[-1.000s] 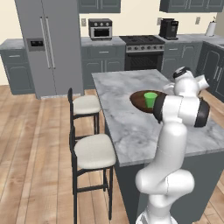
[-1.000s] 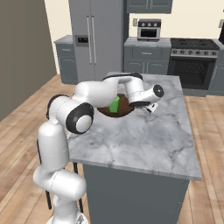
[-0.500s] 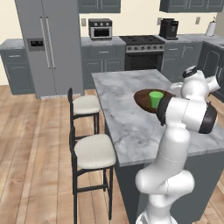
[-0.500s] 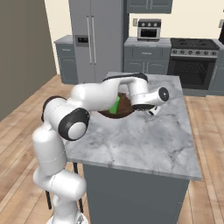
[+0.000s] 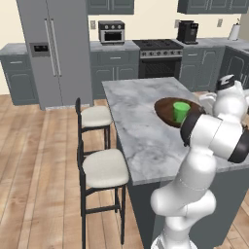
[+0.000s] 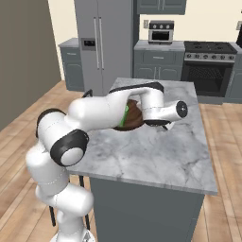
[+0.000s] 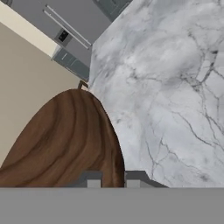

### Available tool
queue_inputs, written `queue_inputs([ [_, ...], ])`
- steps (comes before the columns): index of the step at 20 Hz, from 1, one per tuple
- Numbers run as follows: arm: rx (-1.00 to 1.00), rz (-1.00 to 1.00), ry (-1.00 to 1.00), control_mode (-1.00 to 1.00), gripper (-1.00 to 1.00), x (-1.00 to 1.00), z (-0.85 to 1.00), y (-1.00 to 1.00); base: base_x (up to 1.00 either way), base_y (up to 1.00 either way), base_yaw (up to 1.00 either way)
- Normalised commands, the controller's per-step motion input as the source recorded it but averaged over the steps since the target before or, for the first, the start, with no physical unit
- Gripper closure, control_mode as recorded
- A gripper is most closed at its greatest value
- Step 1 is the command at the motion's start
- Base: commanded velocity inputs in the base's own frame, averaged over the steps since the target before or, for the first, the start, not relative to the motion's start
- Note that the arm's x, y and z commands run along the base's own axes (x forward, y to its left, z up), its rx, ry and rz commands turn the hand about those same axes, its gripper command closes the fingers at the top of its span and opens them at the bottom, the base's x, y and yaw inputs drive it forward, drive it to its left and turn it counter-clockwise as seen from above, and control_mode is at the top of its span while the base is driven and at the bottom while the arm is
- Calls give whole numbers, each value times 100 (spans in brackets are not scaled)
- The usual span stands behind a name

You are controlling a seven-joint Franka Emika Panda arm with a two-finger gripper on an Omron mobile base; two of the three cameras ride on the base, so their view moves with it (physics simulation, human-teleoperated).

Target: Place the cup inside the bowl on the dining table and move the bowl to any counter.

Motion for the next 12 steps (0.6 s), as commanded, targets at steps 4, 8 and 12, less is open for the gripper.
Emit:
queue_inputs([
  [4,0,0,0,-100,100,-59,5,-2,0,0,0],
  [8,0,0,0,-100,100,-56,0,-5,0,0,0],
  [12,-1,-1,4,-100,100,-22,14,1,0,0,0],
])
